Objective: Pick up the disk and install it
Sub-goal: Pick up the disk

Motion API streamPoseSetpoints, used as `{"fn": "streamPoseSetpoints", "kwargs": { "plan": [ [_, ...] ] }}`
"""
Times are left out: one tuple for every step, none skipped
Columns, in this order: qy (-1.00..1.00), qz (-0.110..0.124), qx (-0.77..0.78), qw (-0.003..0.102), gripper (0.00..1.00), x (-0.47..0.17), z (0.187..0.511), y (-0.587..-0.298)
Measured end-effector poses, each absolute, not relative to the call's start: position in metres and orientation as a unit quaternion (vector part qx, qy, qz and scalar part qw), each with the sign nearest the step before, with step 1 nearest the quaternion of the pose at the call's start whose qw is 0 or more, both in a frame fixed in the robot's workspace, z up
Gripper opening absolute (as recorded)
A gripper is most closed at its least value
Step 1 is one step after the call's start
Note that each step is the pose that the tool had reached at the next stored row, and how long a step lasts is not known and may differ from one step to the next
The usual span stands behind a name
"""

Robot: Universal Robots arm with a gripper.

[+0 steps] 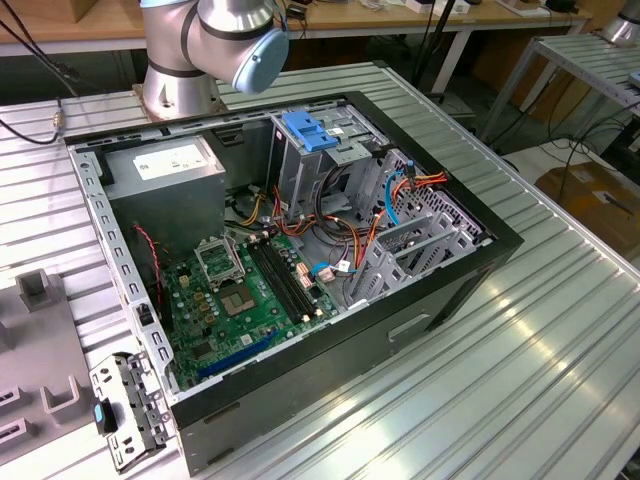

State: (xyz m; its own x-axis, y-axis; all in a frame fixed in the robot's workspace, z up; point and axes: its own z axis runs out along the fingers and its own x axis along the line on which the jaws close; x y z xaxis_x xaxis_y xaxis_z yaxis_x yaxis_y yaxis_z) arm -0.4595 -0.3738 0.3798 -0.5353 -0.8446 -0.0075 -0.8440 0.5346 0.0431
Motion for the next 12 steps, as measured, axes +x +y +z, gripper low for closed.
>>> {"fn": "streamPoseSetpoints", "kwargs": {
  "plan": [
    [-0.858,-0.02,0.512,0.008,0.11,-0.4595,0.3793,-0.3738],
    [-0.842,-0.02,0.54,0.008,0.11,-0.4595,0.3788,-0.3738],
    [-0.832,-0.02,0.555,0.008,0.18,-0.4595,0.3786,-0.3738],
    [-0.824,-0.02,0.566,0.009,0.18,-0.4595,0.3785,-0.3738],
    [-0.819,-0.019,0.574,0.009,0.18,-0.4595,0.3784,-0.3738],
    [-0.814,-0.019,0.581,0.009,0.18,-0.4595,0.3783,-0.3738],
    [-0.808,-0.019,0.588,0.009,0.19,-0.4594,0.3782,-0.3738],
    [-0.803,-0.019,0.596,0.009,0.19,-0.4595,0.3782,-0.3738],
    [-0.798,-0.019,0.603,0.009,0.25,-0.4594,0.3781,-0.3738],
    [-0.792,-0.019,0.61,0.009,0.25,-0.4594,0.3779,-0.3738],
    [-0.787,-0.019,0.617,0.01,0.26,-0.4594,0.3778,-0.3738],
    [-0.778,-0.019,0.628,0.01,0.26,-0.4593,0.3773,-0.3738]
  ]
}}
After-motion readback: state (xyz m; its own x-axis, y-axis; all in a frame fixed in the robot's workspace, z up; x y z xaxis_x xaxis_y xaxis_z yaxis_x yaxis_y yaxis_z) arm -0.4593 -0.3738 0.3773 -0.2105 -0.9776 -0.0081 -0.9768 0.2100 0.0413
